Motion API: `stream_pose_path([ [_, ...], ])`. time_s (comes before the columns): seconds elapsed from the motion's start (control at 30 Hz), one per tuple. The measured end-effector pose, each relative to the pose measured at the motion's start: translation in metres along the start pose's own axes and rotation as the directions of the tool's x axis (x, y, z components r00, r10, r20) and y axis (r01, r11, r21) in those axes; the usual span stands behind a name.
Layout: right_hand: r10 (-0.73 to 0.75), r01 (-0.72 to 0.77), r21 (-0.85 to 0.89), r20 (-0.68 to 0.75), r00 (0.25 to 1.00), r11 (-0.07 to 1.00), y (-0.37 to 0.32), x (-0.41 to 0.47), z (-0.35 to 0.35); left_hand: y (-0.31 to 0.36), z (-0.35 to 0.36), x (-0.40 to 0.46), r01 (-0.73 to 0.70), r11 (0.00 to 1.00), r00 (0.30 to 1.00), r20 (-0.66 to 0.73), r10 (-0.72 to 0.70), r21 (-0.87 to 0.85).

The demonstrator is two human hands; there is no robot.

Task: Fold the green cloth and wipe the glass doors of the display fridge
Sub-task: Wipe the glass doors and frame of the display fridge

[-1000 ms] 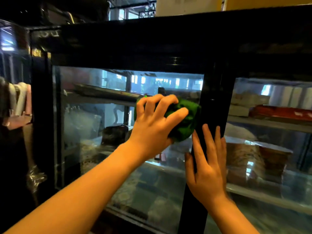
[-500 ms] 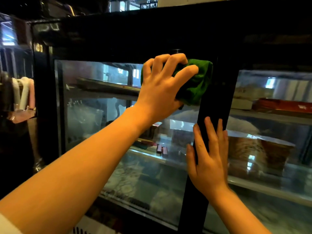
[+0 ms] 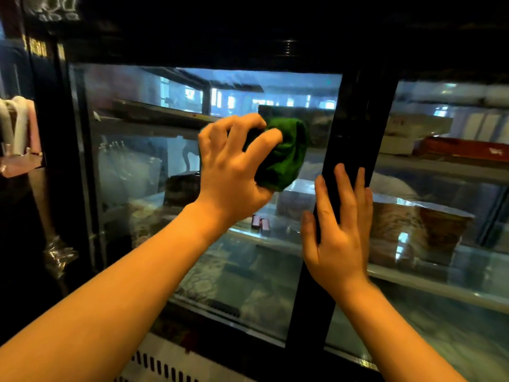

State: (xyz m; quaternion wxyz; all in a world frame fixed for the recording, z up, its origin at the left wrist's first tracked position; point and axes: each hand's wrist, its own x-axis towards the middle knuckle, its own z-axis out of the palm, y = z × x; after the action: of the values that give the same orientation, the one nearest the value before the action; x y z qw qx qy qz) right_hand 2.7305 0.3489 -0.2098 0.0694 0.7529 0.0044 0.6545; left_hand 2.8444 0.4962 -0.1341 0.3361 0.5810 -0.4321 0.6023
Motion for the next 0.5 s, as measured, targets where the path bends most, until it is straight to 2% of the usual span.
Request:
stream_pose_path([
  [0.13,0.001,0.000,-0.012,0.014,1.000,1.000,0.000,-0.001,-0.002,0.005,-0.001,-0.042,-0.140,0.990,0.989,0.039,0.140,0.003],
  [0.5,0.028,-0.028,-0.013,0.035,0.999,1.000,-0.005,0.001,-0.006,0.024,-0.005,-0.150,-0.115,0.987,0.986,0.106,0.127,-0.112],
])
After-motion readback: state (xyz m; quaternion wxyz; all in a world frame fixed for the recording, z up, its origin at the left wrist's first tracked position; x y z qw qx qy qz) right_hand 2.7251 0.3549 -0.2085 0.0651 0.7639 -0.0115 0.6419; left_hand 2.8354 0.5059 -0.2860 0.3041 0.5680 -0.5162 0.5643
